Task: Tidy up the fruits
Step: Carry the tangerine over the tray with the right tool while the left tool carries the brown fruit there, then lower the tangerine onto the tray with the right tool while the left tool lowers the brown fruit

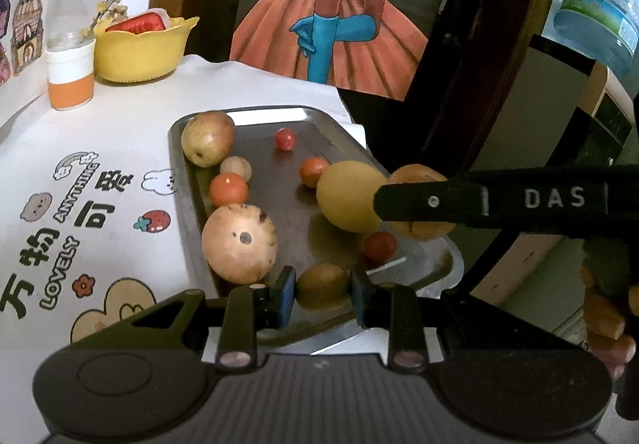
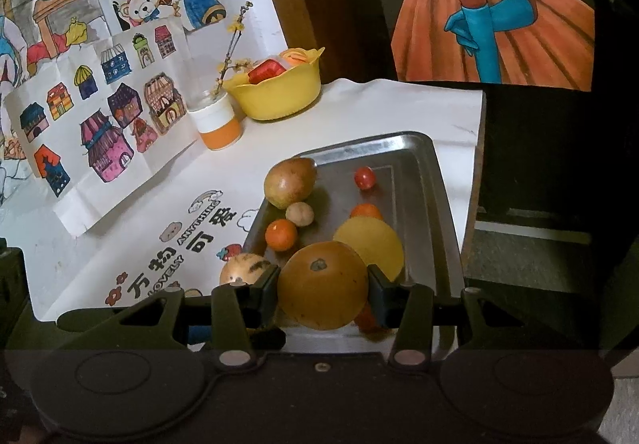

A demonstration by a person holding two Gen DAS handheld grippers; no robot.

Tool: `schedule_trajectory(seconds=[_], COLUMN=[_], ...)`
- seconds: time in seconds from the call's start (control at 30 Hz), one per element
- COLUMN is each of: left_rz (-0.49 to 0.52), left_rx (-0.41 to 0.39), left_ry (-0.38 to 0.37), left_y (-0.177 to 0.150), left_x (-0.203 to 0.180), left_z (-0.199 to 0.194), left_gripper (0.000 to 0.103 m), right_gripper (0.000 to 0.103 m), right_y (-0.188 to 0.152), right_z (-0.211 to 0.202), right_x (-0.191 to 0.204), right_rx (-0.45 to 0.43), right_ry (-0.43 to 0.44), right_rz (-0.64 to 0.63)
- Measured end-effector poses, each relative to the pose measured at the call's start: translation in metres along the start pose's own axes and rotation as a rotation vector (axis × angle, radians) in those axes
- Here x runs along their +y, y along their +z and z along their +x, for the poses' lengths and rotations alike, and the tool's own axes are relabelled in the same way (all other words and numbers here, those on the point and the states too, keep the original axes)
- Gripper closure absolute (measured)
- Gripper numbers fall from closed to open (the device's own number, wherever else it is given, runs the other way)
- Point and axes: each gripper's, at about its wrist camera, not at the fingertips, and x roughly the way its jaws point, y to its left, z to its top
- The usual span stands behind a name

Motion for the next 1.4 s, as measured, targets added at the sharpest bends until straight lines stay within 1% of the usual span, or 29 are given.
schedule_trajectory(seconds=[0.23,0.67,0.83,0.93,1.07,1.4], left_rz=[-0.009,-0.025,-0.064,-0.088,-0.091,-0.104], left_rx=[0.01,0.013,0.017,0.012,-0.006,-0.02], left_ry=[0.011,0.029,0.034,0.052,0.073,0.082], left_y=[-0.005,-0.008,-0.011,-0.013,-0.012,-0.006], left_x=[0.002,0.007,0.014,0.019,0.023,0.027], left_z=[0.001,0.001,0.003,0.003,0.002,0.01], left_gripper=[0.071,0.071,0.071,0.071,0.071,0.071], right_gripper=[0.055,0.055,0.055,0.055,0.055,0.055], right_y=[-0.013,-0.024,-0.029,-0.031,-0.033,-0.035], right_z=[-0.001,0.003,0.01,0.013,0.017,0.03], right_x=[-0.004,-0.008,-0.009,-0.01,-0.012,-0.013], right_rx=[0.013,0.031,0.046,0.05,0.047,0.024], right_ry=[0.002,-0.006,0.001,0.005,0.007,-0.009], right_rz=[0.02,0.034,0.051,0.061,0.076,0.071])
